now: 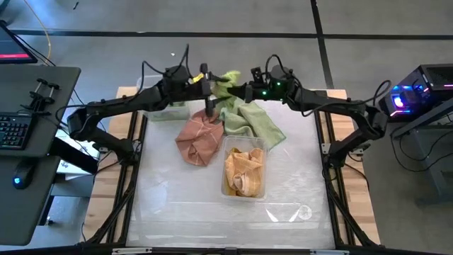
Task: Sort towels by color in basket
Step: Put the green towel into the top transparent bin
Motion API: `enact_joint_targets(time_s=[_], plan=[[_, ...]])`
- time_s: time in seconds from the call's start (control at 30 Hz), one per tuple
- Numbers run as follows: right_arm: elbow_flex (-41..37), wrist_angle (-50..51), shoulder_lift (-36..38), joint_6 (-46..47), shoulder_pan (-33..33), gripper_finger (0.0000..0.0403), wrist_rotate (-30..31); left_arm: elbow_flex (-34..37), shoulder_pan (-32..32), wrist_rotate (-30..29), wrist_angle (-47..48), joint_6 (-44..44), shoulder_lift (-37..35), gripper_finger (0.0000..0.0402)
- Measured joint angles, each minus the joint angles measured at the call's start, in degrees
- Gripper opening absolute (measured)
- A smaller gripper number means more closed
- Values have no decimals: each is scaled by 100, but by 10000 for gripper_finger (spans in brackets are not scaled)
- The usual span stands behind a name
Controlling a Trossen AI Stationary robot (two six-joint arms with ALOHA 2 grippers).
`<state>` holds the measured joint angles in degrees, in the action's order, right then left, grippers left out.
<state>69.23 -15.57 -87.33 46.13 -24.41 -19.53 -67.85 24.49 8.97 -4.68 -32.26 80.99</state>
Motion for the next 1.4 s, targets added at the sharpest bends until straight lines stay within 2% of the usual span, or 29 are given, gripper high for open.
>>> enact_joint_targets(time_s=[0.2,0.37,0.53,0.67,0.77,0.83,0.97,1.07,1.27,1.4], plan=[[-3,25,0,13,3,14,-192,-2,20,-33,489,260,-24,242],[-4,28,7,-8,5,14,-324,-2,-95,-48,497,674,-12,202],[-4,36,11,-260,20,34,-336,-2,-205,-82,572,925,-10,128],[-4,-10,23,-262,-81,80,-442,-2,-222,-132,930,1528,-197,56],[-2,-252,52,-305,-218,115,-377,9,-133,-409,1686,1699,-575,18],[2,-536,57,-425,-277,131,-307,9,-64,-891,2197,1598,-902,14],[2,-861,57,-710,-289,141,-21,8,209,-2430,3231,1429,-1556,25],[2,-905,57,-826,-299,140,332,7,640,-3244,3906,1758,-1840,38],[2,-741,52,-892,-297,140,949,310,2018,-3325,4793,2882,-1803,39],[2,-733,46,-831,-284,140,987,644,2722,-2674,4796,3346,-1396,43]])
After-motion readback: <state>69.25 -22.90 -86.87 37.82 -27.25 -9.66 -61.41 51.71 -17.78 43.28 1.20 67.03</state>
